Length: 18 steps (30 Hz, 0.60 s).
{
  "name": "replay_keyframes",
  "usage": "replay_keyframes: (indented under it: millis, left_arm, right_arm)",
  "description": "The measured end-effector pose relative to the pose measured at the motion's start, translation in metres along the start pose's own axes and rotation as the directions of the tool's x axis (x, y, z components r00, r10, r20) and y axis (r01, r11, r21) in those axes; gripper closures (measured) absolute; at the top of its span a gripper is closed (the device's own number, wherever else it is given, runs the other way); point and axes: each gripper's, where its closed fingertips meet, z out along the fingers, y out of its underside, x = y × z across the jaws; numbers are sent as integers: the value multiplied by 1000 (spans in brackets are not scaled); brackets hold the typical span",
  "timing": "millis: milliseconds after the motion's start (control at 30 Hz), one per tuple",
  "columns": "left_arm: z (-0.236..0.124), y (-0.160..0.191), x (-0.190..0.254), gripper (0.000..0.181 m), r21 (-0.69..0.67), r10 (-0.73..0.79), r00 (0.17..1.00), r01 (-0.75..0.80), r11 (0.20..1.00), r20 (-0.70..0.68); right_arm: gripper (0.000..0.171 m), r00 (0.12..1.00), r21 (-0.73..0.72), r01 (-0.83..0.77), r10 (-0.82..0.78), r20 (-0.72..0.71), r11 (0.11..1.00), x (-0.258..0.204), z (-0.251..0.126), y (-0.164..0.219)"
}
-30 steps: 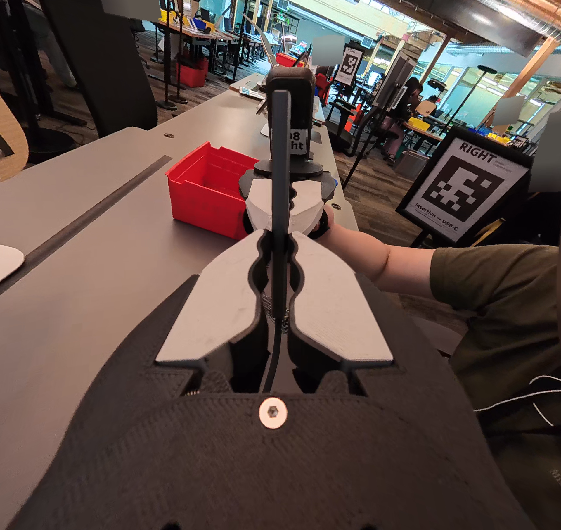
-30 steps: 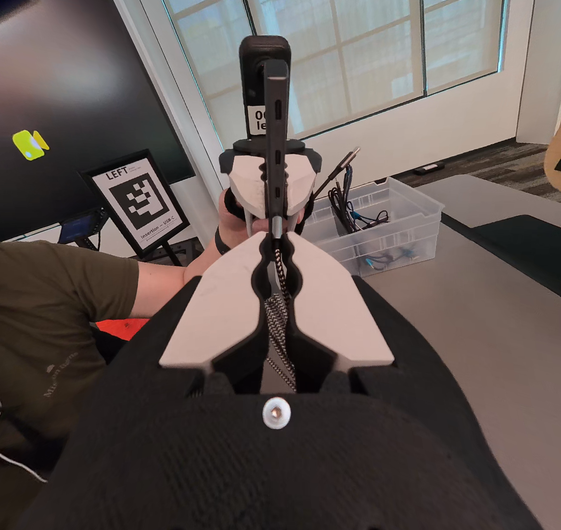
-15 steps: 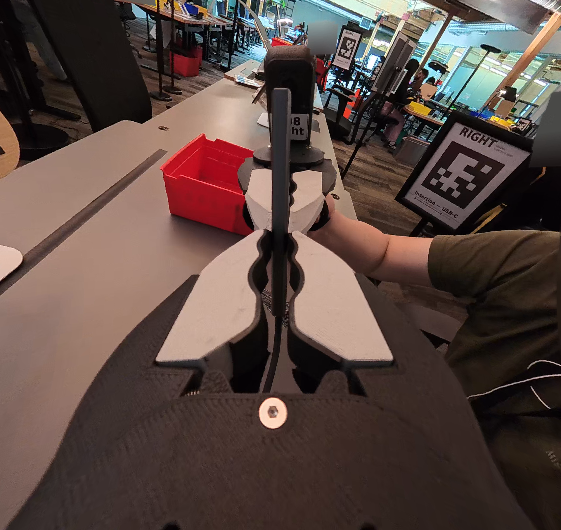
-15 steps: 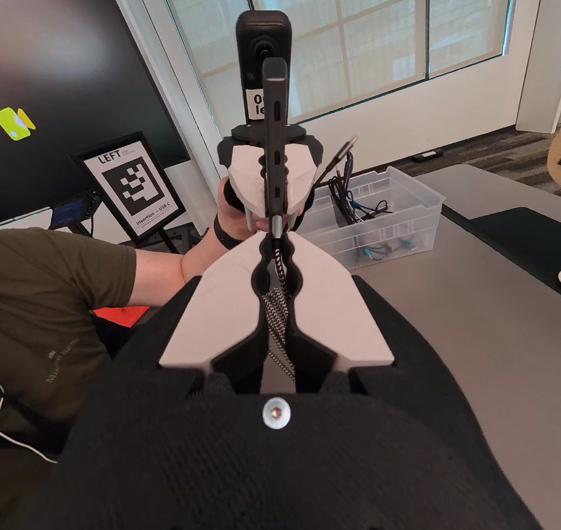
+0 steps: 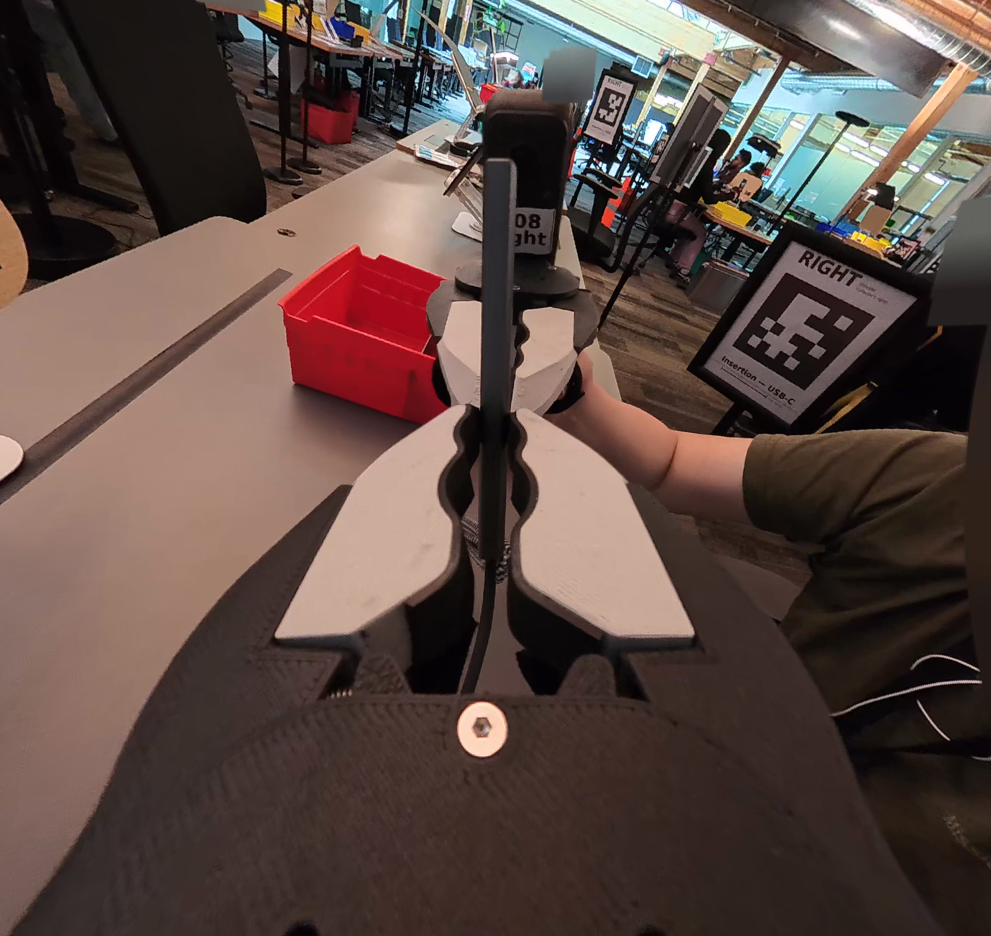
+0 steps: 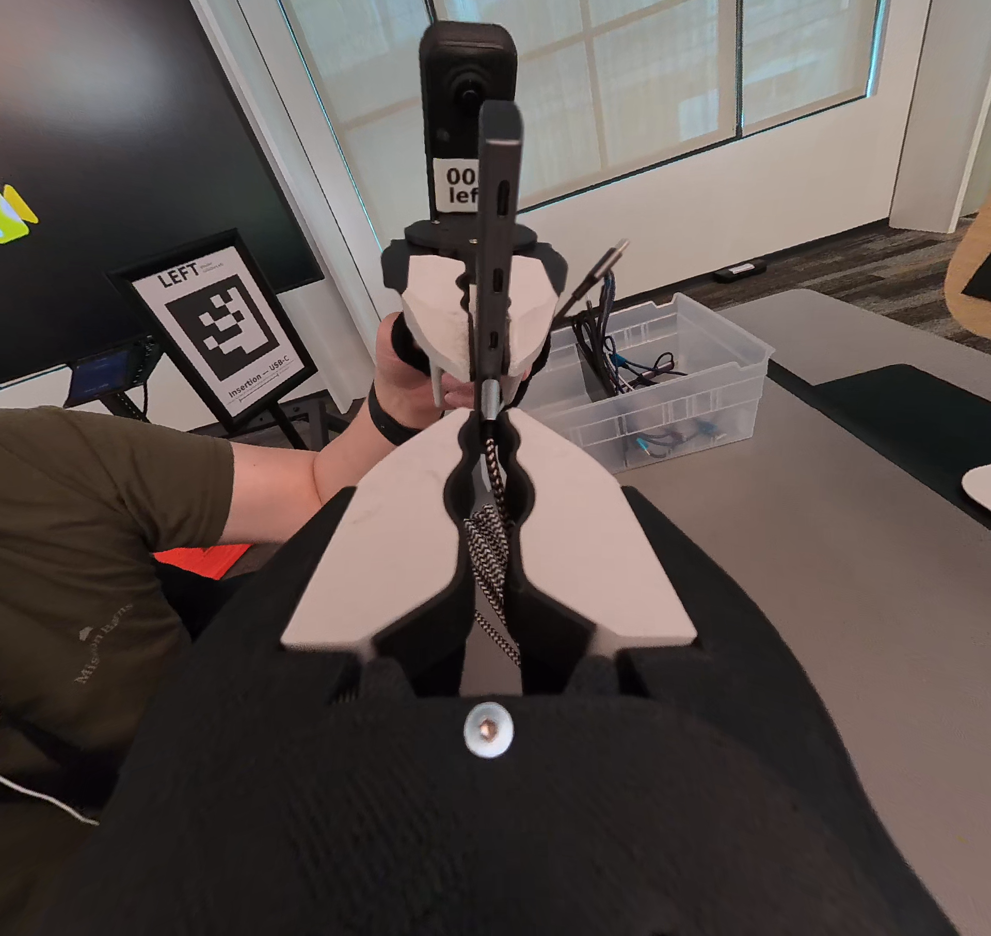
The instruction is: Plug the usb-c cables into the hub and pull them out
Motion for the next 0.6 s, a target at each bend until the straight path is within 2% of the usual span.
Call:
replay_keyframes:
  millis: [600]
  left_arm:
    - [0, -6, 7, 172, 9, 35, 999, -35, 999, 13]
  right_arm:
    - [164, 1000, 15, 12, -12, 8, 1000, -6, -2, -6]
